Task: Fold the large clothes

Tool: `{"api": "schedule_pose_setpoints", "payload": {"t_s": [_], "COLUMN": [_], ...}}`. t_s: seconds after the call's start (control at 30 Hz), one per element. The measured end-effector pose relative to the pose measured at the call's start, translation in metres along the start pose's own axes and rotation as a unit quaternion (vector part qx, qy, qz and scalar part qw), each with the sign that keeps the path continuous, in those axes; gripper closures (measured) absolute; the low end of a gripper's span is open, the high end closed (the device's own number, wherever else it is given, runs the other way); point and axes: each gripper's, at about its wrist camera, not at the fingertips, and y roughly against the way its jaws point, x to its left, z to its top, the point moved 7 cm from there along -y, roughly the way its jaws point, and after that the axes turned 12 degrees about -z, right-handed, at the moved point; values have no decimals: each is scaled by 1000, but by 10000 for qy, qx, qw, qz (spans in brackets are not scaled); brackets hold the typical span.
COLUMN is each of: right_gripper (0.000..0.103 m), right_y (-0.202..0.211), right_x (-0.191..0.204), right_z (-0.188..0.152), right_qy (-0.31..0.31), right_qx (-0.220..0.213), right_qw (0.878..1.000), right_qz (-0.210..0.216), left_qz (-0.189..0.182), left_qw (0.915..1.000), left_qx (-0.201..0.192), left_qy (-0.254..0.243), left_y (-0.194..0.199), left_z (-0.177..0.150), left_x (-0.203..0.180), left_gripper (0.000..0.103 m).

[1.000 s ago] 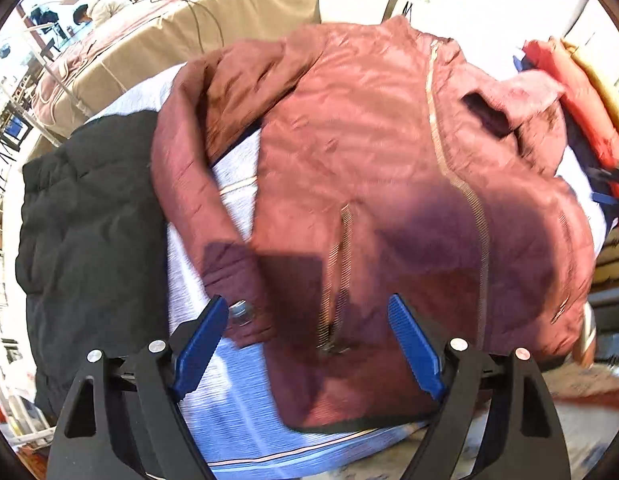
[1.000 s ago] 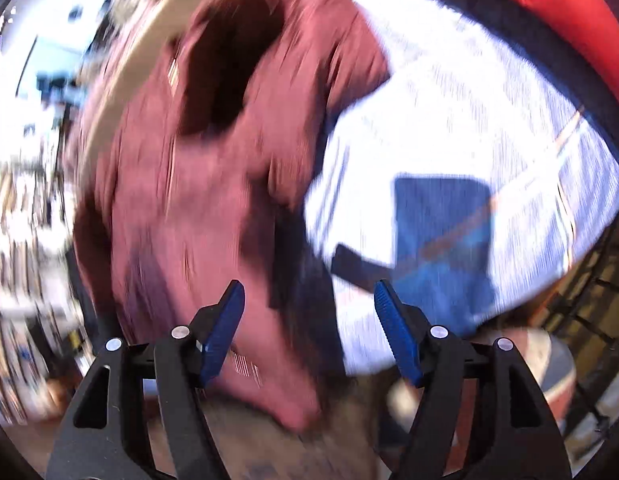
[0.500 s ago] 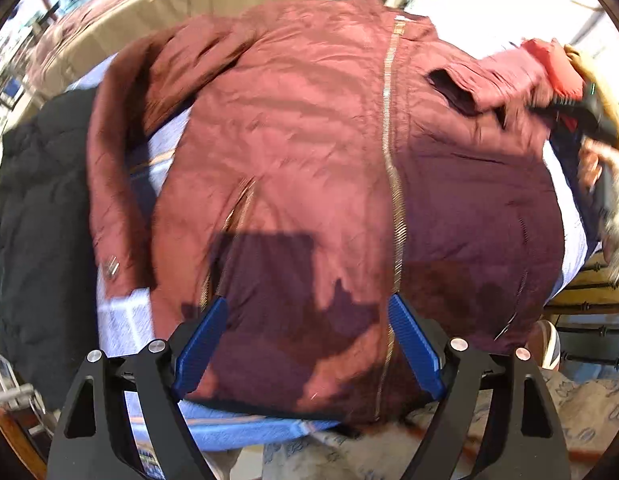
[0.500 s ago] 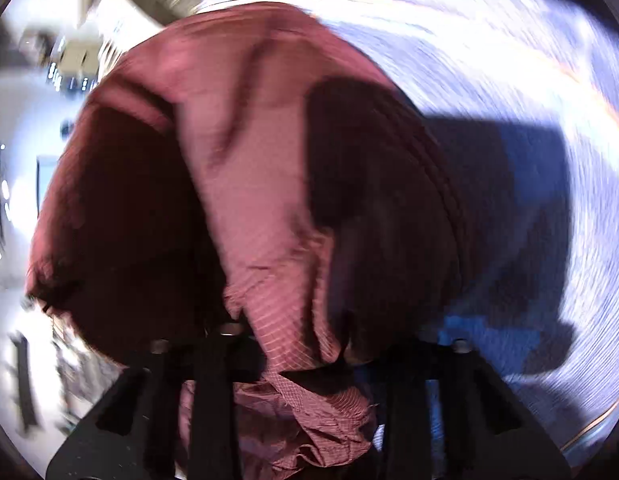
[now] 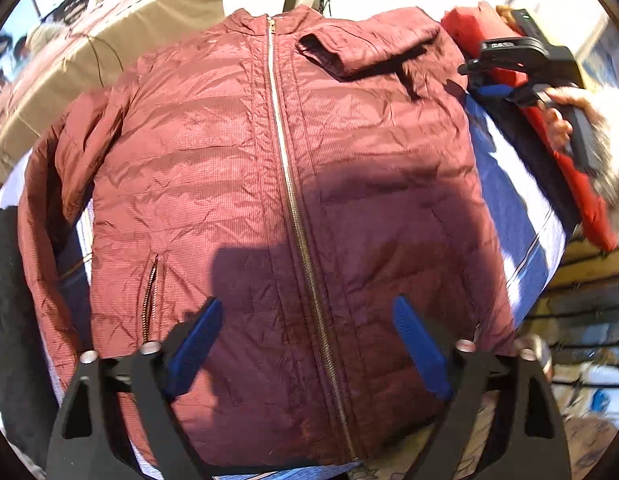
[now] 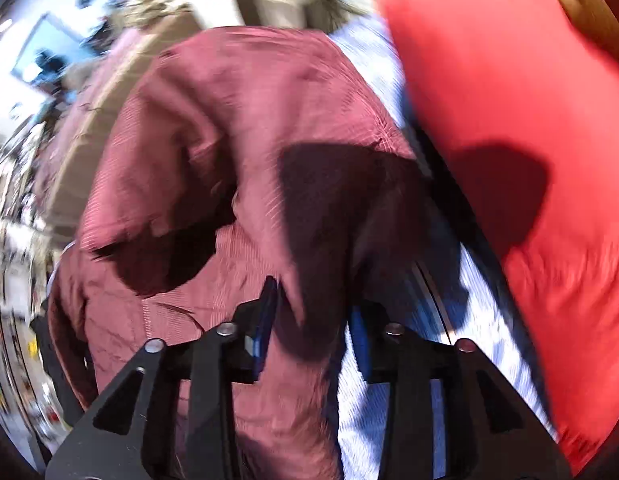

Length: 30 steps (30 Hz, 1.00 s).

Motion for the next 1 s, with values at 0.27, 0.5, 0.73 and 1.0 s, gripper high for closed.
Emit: {"api": "schedule_pose_setpoints", "payload": {"t_s": [0.27, 0.5, 0.73, 1.0], "right_gripper": [39, 39, 56, 89], "right_y": [0, 9, -46, -1], "right_x": [-34, 56, 113, 221], "right_z": [-78, -61, -6, 3], "right_qy": [-277, -66, -1076, -683], "right_qx": [-315, -684, -588, -571], "right_qw": [9980, 9822, 9767, 9574], "right_qz": [465, 1747, 1763, 2746], "left_qz": [356, 673, 833, 1006], "left_qw": [9961, 9937, 9886, 9774], "left_qx": [143, -129, -182, -309], "left_qy": [791, 883, 1238, 1835], "left_y": [2, 27, 45, 64], "left_z": [-18, -8, -26, -35], "left_x": [46, 61, 78, 116], "left_gripper": [14, 14, 14, 14]}}
